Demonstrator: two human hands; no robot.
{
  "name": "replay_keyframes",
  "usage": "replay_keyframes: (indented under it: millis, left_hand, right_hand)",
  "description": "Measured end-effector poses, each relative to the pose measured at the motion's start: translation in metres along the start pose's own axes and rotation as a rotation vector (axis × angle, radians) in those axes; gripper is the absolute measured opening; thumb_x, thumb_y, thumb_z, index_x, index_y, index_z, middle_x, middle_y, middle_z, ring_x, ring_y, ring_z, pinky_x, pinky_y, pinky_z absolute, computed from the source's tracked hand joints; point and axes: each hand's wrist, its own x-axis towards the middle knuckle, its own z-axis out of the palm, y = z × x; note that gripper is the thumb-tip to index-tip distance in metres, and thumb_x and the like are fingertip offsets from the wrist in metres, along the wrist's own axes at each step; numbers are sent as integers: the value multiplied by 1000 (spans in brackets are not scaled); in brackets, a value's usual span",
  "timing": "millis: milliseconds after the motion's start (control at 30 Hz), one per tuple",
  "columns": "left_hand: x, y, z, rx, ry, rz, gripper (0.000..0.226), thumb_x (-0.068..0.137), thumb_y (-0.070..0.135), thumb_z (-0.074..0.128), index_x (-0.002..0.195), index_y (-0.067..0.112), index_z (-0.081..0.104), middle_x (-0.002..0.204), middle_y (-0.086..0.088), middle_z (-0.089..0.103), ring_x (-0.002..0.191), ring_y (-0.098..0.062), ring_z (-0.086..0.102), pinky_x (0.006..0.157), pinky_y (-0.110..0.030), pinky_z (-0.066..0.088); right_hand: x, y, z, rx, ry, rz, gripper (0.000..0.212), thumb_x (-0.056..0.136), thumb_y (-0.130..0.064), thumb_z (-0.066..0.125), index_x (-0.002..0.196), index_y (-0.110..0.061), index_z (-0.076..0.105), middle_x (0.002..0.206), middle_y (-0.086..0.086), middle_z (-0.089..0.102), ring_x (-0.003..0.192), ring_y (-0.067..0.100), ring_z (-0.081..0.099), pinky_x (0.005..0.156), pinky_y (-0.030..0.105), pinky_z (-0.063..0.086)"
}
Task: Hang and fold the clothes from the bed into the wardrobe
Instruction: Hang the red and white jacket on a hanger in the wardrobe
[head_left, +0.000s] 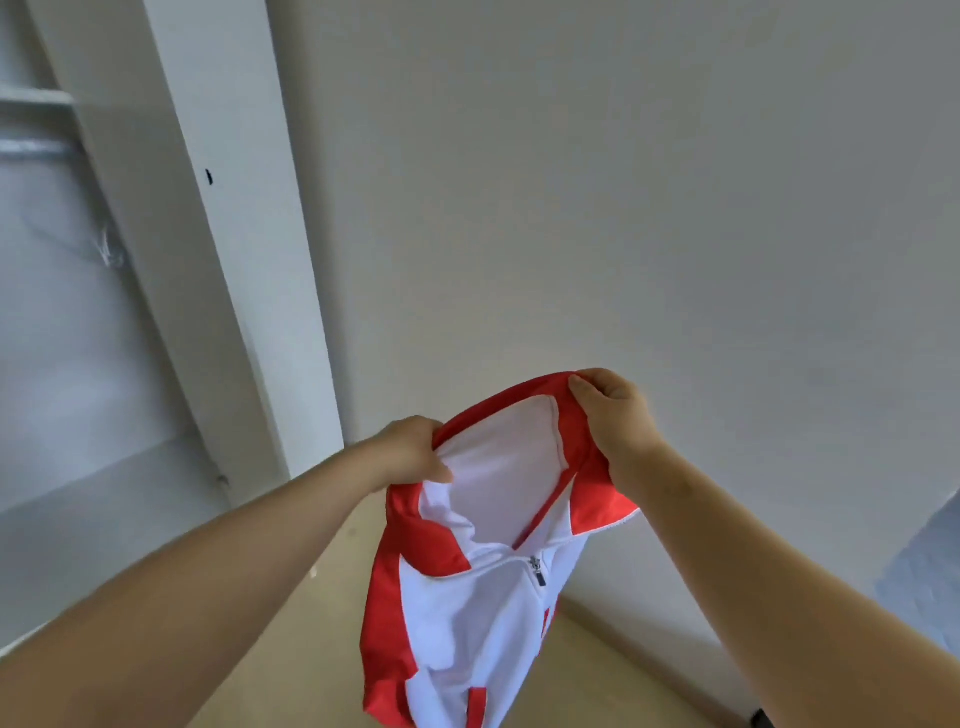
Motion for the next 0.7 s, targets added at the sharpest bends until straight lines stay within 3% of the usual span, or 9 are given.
replay_keyframes:
  millis: [67, 133, 200, 267, 367, 433, 500, 633, 700]
  left_hand:
    - [4, -30, -20, 103, 72, -69, 27, 77, 14, 64, 104, 16, 62, 103, -7, 66, 90, -24, 60, 64, -21, 41]
    - [3, -61, -40, 152, 170, -143, 11, 78, 9, 58, 85, 17, 57, 102, -10, 65, 82, -23, 55, 57, -22, 37]
    - [-2, -97, -64, 132, 302, -243, 11, 80, 7, 54, 77, 16, 49, 99, -12, 63, 77, -22, 52, 55, -24, 35]
    - [-8, -124, -88, 54, 441, -342, 9, 83, 7, 52, 81, 15, 49, 99, -12, 63, 78, -23, 53, 57, -25, 35]
    - [-16, -161, -123, -206, 674, -508, 11, 88, 6, 47, 95, 9, 54, 105, -18, 61, 93, -31, 57, 70, -28, 42]
    - [-22, -181, -144, -622, 761, -600, 25, 90, 1, 47, 113, -5, 56, 104, -24, 59, 97, -34, 58, 83, -35, 45]
    - [-37, -200, -165, -943, 838, -657, 29, 90, -2, 49, 117, -9, 54, 95, -22, 58, 88, -31, 57, 89, -41, 46]
    - [-58, -245, -198, -1014, 916, -784, 31, 89, 4, 56, 119, -7, 55, 103, -22, 60, 94, -33, 58, 96, -45, 44]
    - [-55, -267, -215, -1029, 952, -801, 31, 90, 8, 58, 117, -6, 55, 84, -18, 60, 75, -32, 57, 82, -43, 48]
  right_hand:
    - [13, -3, 35, 13, -62, -12, 17, 94, -13, 51, 82, -20, 62, 77, -3, 62, 77, 16, 56, 76, 27, 48]
    - [23, -8, 67, 32, -104, -32, 14, 94, -12, 50, 89, -15, 63, 79, 1, 62, 77, 17, 57, 76, 27, 49]
    - [33, -16, 102, 56, -166, -69, 16, 95, -11, 48, 89, -12, 63, 71, -2, 60, 62, 9, 56, 61, 18, 49]
    - [38, -26, 133, 68, -248, -121, 21, 95, -9, 47, 80, -14, 61, 64, -4, 58, 46, -1, 52, 45, 10, 43]
    - [43, -45, 184, 80, -372, -181, 27, 95, -9, 46, 73, -18, 59, 63, -1, 55, 42, -1, 48, 41, 9, 40]
    - [46, -55, 219, 95, -431, -201, 26, 95, -10, 46, 74, -16, 59, 64, 0, 55, 46, 2, 49, 44, 11, 42]
    - [46, -67, 262, 93, -501, -218, 24, 95, -13, 46, 75, -17, 59, 69, -1, 57, 60, 10, 51, 59, 18, 46]
    - [43, -72, 355, 139, -670, -203, 23, 96, -15, 45, 79, -18, 59, 76, -1, 59, 72, 15, 52, 74, 27, 44]
    - [49, -72, 394, 155, -727, -186, 22, 96, -17, 44, 81, -17, 59, 79, 0, 60, 75, 16, 54, 73, 28, 47]
